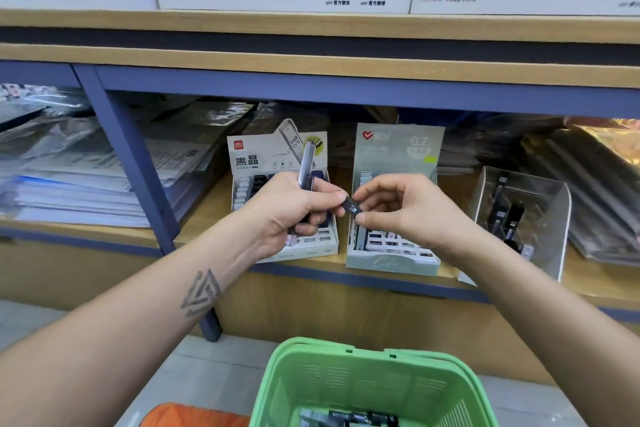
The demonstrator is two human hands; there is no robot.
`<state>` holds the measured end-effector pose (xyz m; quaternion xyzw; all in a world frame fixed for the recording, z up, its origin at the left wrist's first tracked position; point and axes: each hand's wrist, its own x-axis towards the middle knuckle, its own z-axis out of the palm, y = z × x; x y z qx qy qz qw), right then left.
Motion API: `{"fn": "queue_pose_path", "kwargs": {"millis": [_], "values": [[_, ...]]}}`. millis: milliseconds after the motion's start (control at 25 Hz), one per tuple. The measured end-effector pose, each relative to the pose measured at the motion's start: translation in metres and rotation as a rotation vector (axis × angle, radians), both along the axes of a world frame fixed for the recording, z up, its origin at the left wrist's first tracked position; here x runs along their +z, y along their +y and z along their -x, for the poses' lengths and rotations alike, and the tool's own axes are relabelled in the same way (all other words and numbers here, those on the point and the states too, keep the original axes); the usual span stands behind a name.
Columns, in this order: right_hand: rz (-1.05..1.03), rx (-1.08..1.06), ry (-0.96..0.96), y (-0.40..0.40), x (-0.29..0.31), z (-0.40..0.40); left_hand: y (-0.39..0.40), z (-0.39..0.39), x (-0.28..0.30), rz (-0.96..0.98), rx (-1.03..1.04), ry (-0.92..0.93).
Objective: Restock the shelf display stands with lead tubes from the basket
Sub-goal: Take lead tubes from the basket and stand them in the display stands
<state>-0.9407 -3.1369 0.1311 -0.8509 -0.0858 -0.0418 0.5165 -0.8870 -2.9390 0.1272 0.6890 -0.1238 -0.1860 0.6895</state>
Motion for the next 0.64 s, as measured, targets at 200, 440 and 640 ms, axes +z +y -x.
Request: {"fn": "queue_pose_path", "kwargs": {"millis": [200,440,640], "values": [[-0.107,-0.015,0.014,-0.028,-0.001,0.014,-0.040,0.006,0.003,0.054,-0.043,0.058],[-0.330,-0.134,-0.021,-0.080,-0.001,0.034,-0.080,0.020,-0.004,-0.001,-0.231,0.262],[-0.245,-0.209,-0.013,-0.108,-0.003,0.051,-0.109,0.029,-0.016,-0.054,-0.211,0.169]]}}
